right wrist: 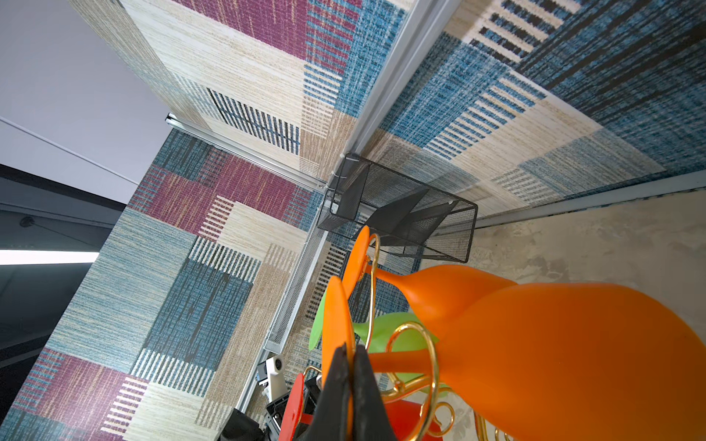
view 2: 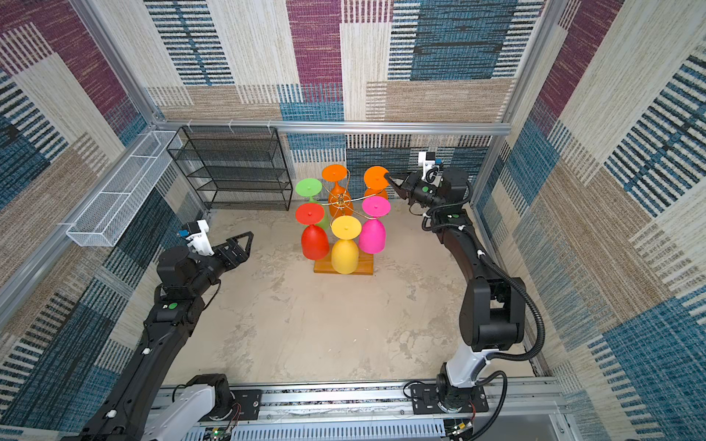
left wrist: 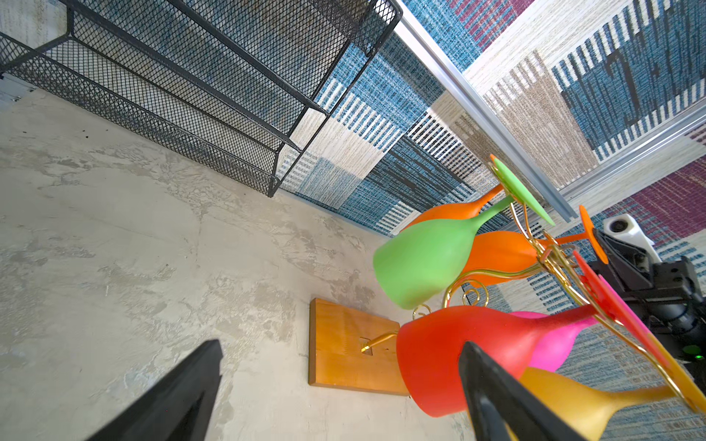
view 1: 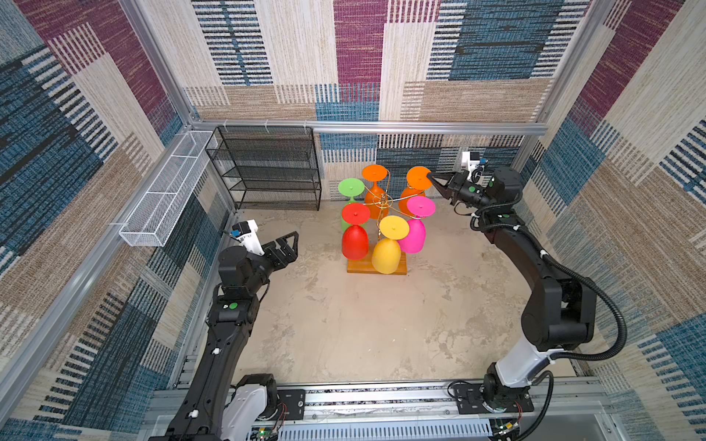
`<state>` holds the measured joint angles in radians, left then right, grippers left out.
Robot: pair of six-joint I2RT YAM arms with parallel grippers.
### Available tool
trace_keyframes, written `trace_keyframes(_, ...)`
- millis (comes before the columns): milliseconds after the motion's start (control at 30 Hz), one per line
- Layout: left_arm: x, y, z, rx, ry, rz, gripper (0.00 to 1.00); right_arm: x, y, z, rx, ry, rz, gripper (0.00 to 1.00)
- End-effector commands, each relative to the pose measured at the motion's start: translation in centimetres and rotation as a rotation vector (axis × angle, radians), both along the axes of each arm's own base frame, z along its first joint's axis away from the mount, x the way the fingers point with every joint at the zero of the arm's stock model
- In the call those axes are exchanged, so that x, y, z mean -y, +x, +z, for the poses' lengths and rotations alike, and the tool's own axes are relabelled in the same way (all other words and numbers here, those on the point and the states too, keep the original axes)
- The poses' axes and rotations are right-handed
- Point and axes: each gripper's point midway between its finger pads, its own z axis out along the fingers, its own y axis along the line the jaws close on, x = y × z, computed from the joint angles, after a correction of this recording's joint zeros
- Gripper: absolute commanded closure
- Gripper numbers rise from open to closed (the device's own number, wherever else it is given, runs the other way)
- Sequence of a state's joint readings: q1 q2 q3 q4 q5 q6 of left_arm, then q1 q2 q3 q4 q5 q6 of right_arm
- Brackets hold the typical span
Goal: Take the wine glass off the wine glass rack
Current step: 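Close the right gripper on the orange glass's foot on the rack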
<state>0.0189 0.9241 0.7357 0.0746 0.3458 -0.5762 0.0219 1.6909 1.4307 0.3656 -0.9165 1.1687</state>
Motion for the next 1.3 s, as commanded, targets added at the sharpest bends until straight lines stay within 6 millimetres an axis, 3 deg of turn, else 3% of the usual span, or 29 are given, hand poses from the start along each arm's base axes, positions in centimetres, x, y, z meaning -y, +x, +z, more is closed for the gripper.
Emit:
trace_keyframes(0,0.0,0.1,1.0,0.044,0.007,-0.002,0.01,-0.2,-1.0,1.3,0.045,0.001,0.022,1.00)
trace_keyframes(367,0.1,0.3,0.8,0.036,-0.001,-0.009,0.01,0.0,-2.7,1.3,0.041,-0.040,0.008,1.00)
trace_keyframes(667,0.2,0.3,0.7,0.037,-0.003,-0.010,0.01,-0.4,-3.3,0.2,0.011,-0.041,0.031,1.00)
trace_keyframes(1267,0.1,0.3,0.4,0.033,-0.007,-0.008,0.02,-4.5,-2.1,0.7,0.001,-0.039,0.131,1.00)
